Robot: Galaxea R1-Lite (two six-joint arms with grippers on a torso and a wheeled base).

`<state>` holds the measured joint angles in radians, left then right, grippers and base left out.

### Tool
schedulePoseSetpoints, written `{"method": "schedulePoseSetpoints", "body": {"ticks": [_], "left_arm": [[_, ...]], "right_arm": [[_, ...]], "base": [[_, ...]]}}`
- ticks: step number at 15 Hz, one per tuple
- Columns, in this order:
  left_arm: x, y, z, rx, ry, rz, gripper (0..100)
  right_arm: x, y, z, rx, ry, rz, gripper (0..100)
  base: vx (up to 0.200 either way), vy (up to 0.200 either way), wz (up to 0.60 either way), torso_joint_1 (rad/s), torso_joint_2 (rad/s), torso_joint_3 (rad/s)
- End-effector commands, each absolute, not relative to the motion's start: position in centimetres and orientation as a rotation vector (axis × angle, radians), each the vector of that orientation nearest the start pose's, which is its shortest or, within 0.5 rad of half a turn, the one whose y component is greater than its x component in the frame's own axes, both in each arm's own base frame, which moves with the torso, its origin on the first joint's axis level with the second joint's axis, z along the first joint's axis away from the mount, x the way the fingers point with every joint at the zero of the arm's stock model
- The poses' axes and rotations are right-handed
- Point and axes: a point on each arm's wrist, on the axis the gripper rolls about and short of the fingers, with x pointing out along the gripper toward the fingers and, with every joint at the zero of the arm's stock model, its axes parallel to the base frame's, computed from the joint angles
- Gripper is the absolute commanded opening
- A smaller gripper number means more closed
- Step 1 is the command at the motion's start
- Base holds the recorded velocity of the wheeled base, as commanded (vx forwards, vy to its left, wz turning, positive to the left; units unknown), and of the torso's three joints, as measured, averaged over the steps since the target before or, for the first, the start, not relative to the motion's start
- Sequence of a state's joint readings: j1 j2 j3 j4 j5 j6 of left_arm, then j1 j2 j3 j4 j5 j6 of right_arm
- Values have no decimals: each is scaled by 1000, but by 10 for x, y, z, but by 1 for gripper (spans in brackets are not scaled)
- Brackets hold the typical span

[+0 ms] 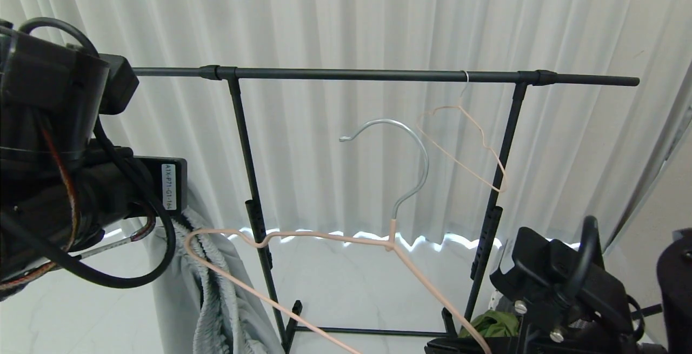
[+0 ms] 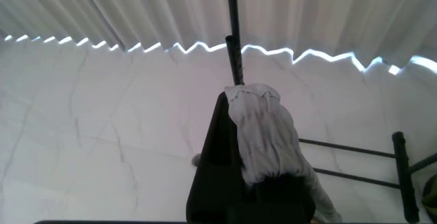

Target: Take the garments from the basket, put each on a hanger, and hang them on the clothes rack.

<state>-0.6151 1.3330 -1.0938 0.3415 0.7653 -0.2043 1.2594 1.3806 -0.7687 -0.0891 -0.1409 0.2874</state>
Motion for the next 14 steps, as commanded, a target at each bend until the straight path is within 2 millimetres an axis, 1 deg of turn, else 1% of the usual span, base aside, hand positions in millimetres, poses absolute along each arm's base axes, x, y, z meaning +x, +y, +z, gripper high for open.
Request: {"method": "schedulePoseSetpoints", "body": {"ticks": [1,9,11,14], "left_arm": [[172,-102,269,176,436,197,0],[175,-100,265,190,443,234,0],[175,-101,265,193,442,232,0],[175,-101,264,195,445,234,0]], "right_arm": [[71,208,204,-92,570,982,0],[74,209,210,-53,542,960,0],[76,214,211,-31,519,963,0],[82,224,207,-23,507,949,0]], "base": [[0,0,0,0,0,0],[0,0,0,0,0,0],[0,0,0,0,0,0],[0,0,0,0,0,0]]}}
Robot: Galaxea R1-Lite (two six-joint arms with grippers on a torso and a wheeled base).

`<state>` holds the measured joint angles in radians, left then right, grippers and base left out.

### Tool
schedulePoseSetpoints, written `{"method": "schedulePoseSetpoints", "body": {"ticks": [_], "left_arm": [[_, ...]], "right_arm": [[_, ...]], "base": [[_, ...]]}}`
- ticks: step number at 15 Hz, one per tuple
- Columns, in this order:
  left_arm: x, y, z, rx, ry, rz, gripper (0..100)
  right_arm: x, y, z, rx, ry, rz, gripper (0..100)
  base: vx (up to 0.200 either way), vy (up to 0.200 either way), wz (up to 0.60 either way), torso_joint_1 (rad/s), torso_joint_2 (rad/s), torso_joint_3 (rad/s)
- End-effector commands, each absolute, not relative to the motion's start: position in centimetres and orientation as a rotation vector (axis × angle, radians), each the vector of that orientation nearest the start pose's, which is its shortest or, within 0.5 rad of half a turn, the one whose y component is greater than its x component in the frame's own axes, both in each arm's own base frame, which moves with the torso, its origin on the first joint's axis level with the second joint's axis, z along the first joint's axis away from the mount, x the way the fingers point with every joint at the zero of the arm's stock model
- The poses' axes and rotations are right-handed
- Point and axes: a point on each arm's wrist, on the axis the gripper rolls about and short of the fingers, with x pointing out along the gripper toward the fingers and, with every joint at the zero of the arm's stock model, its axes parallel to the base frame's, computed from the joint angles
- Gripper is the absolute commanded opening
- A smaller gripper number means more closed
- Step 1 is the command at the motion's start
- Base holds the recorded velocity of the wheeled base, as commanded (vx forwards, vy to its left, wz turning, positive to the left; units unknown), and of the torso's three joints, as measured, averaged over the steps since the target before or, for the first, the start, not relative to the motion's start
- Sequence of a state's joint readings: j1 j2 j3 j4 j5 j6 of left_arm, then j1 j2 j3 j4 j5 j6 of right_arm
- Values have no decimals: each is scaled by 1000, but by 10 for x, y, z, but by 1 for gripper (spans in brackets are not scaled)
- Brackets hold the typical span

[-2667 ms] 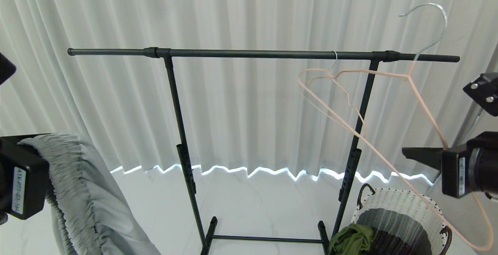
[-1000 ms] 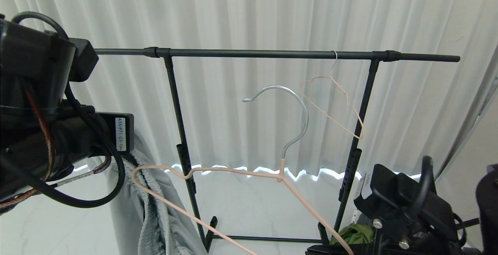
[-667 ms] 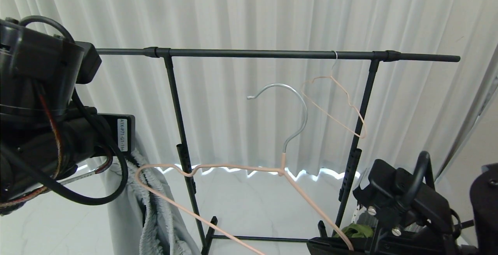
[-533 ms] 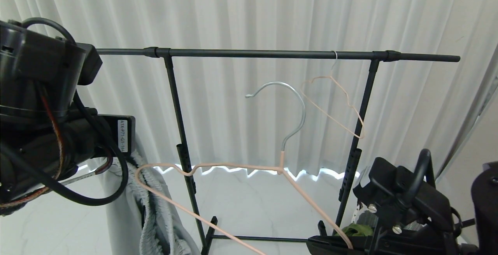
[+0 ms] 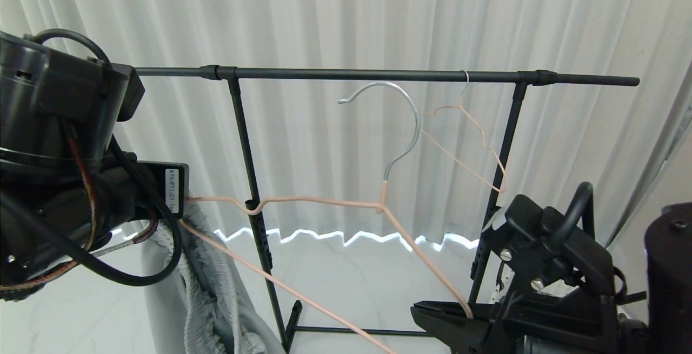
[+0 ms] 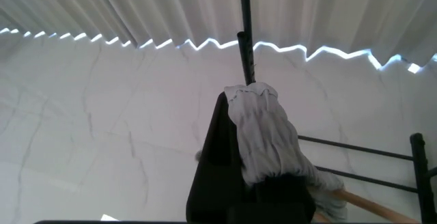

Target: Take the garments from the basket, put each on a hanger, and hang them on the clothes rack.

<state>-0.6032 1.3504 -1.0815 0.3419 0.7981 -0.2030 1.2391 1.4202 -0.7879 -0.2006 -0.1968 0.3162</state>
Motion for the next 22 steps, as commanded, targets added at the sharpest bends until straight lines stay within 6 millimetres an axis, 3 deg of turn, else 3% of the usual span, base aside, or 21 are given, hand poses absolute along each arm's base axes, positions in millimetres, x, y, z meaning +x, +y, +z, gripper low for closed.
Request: {"method": "schedulePoseSetpoints", "body": {"ticks": [1,11,18,22], "left_arm": [[175,-101,264,195,445,234,0],[161,-117,272,130,406,137,0],[121,-134,292,70,377,-229,0],[110,-137,296,63,366,-305,0]], "right_arm": [[83,226,207,-22,506,950,0],[92,301,170,-28,503,1002,0],[83,319,162,-12,535,1027,0],[84,321,165,38,514,993,0]], "base": [[0,0,0,0,0,0],[0,0,0,0,0,0],[0,0,0,0,0,0],[0,0,0,0,0,0]]}}
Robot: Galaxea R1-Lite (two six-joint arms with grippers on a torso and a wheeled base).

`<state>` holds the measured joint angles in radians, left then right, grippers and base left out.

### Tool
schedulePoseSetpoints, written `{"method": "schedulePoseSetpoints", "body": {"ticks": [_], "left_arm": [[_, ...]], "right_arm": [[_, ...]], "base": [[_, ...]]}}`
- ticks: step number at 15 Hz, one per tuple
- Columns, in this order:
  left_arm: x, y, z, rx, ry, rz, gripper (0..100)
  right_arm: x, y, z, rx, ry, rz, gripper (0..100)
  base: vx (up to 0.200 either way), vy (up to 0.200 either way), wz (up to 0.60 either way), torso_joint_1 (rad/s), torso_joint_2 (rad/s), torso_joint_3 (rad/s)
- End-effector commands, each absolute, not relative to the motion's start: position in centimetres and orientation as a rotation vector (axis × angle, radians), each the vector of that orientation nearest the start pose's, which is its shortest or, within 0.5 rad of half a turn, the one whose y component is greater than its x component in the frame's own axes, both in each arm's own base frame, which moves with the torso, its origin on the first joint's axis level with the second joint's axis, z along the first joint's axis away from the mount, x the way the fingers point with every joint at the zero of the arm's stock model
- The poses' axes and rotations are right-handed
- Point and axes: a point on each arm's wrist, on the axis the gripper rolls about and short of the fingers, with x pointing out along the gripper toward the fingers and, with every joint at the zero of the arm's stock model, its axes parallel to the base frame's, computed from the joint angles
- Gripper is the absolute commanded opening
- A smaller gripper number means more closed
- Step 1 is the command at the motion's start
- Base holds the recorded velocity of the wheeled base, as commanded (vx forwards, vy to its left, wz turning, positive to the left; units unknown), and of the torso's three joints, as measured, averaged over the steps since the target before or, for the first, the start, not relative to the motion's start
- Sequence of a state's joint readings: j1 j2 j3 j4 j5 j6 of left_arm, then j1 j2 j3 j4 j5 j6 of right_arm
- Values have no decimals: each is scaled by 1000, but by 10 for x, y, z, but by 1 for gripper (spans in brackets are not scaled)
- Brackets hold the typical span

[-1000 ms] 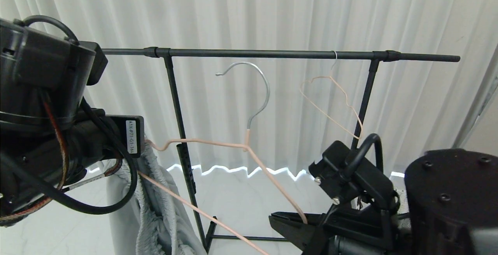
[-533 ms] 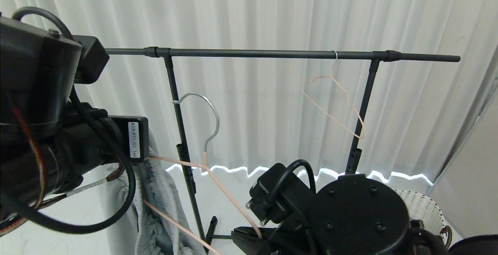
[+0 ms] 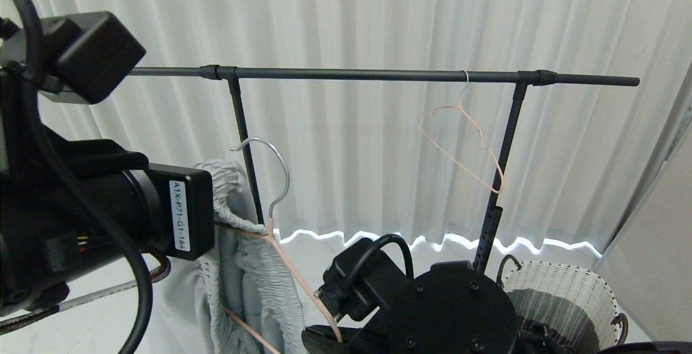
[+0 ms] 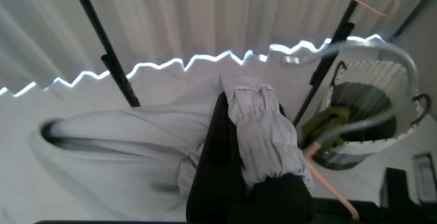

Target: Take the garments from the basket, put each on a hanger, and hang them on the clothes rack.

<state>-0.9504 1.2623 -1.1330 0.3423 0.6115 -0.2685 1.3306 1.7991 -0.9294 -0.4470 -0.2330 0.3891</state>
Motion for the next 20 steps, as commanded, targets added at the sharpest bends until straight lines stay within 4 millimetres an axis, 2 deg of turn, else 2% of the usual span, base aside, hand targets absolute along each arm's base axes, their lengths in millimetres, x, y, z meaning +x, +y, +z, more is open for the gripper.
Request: {"method": "schedulePoseSetpoints", "body": {"ticks": [1,7,11,14,18,19,20], "left_arm": [[104,-138,296,62,367,-346,0],[106,-132,289,72,380,-302,0],[106,-130,287,72,383,-297,0],[105,-128,278,93,401,-293,0],[106,-130,279,88,389,-298,0],[105,-129,278,88,389,-298,100],[105,-129,279,85,388,-298,100]], "right_arm": [[84,322,168,68,502,991,0],[86,323,179,166,413,939,0],[86,322,184,186,384,899,0],[86,319,191,211,356,897,0],[85,316,196,219,340,890,0],[85,315,198,224,331,892,0],[85,315,201,233,318,896,0]], "base": [[0,0,0,0,0,0],[0,0,0,0,0,0],[0,0,0,0,0,0],[0,0,0,0,0,0],[0,0,0,0,0,0],[0,0,0,0,0,0],[0,0,0,0,0,0]]}}
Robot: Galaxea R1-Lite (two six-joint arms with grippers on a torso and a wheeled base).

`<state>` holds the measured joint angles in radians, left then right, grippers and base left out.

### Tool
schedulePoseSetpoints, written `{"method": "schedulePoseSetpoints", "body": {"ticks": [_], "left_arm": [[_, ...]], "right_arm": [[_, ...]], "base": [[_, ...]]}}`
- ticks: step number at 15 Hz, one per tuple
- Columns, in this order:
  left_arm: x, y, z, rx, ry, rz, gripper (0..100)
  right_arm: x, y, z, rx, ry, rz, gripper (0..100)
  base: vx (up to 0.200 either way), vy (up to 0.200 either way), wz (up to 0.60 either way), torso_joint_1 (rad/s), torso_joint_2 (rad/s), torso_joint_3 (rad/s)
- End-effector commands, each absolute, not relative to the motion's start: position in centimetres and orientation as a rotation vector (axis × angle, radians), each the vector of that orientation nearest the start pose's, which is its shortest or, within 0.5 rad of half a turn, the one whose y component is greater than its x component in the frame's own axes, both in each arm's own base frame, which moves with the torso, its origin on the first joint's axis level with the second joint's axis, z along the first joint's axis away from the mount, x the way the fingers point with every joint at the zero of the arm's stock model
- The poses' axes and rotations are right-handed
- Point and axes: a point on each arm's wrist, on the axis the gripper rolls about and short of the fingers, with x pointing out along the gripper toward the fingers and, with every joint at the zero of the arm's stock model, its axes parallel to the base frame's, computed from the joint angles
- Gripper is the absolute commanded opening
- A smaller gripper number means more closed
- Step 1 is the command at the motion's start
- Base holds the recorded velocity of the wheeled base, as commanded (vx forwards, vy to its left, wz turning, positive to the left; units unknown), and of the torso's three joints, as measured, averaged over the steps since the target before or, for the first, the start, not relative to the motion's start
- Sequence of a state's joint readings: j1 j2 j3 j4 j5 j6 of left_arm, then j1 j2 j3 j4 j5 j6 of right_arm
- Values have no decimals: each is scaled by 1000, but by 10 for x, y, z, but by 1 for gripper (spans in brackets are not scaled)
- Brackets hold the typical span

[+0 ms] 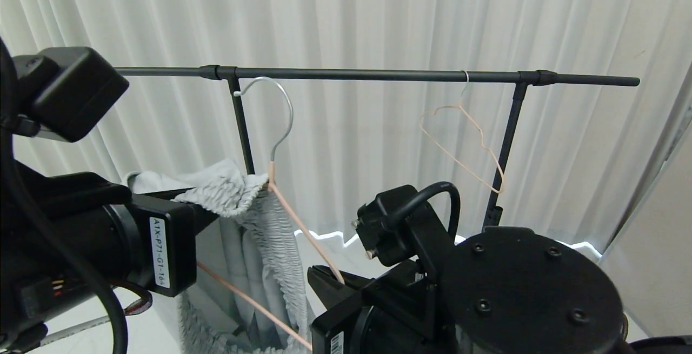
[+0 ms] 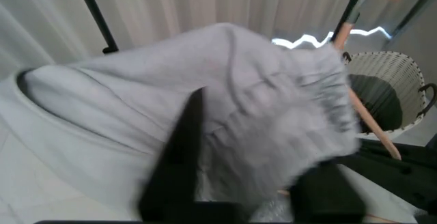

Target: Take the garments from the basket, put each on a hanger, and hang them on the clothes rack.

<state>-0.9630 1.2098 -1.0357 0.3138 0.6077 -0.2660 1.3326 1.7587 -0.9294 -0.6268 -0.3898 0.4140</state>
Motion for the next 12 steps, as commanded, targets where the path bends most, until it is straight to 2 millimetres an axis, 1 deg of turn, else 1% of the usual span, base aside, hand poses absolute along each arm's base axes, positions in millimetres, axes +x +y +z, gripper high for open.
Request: {"method": "schedulePoseSetpoints", "body": {"ticks": [1,5,8,9,10,12], "left_arm": [[105,-128,278,85,388,-297,100],[94,-114,275,78,377,-305,100],[75,-102,283,59,326,-383,100],[73,-100,283,61,321,-390,100],[69,-93,283,90,303,-396,100],[60,-77,282,215,247,-423,100]], "right_arm": [[85,314,202,231,304,900,0],[92,312,208,210,241,896,0],[101,305,214,206,204,869,0],[104,304,214,200,202,861,0],[108,299,214,186,190,846,0],[108,290,209,151,171,840,0]], "base": [[0,0,0,0,0,0],[0,0,0,0,0,0],[0,0,0,0,0,0],[0,0,0,0,0,0],[0,0,0,0,0,0],[0,0,0,0,0,0]]}}
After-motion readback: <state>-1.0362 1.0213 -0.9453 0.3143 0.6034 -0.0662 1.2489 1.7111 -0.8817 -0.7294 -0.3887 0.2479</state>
